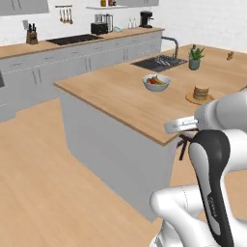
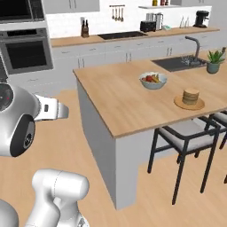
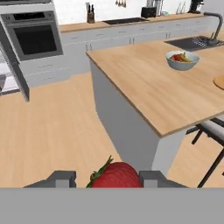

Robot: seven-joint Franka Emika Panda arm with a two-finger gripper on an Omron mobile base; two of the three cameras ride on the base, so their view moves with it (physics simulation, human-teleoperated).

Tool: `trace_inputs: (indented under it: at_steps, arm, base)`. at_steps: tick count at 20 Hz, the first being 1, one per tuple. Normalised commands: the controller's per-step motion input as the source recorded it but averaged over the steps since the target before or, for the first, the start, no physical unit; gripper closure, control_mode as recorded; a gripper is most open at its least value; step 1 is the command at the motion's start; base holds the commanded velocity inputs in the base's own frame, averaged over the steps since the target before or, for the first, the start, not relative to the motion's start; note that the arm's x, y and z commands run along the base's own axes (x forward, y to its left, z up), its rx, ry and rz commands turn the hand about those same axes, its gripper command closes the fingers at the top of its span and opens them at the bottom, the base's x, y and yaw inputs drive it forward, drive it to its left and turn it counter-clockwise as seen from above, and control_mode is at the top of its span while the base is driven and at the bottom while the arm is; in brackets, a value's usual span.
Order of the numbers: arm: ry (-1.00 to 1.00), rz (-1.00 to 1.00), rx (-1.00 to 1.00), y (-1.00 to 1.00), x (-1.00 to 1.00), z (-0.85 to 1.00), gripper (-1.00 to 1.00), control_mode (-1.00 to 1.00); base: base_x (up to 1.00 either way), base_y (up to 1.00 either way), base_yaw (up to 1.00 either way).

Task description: Take the strawberry from the fridge and place it on top of the pancake, located on the dining counter.

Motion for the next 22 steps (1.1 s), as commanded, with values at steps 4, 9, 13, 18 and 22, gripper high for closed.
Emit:
trace_inputs:
  at_steps: [4,9,13,18,22]
  arm:
    - [0.00,0.00,0.00,0.00,0.00,0.00,1.00,1.00]
    - [0.00,0.00,0.00,0.00,0.00,0.00,1.00,1.00]
    - [0.00,0.00,0.00,0.00,0.00,0.00,1.00,1.00]
    - [0.00,0.00,0.00,0.00,0.00,0.00,1.00,1.00]
    - [0.00,0.00,0.00,0.00,0.00,0.00,1.00,1.00]
  base:
    - [0.18,-1.00,0.39]
    - [0.17,-1.00,0.36]
    - [0.14,-1.00,0.33]
    - [0.06,-1.00,0.31]
    - [0.01,-1.00,0.31]
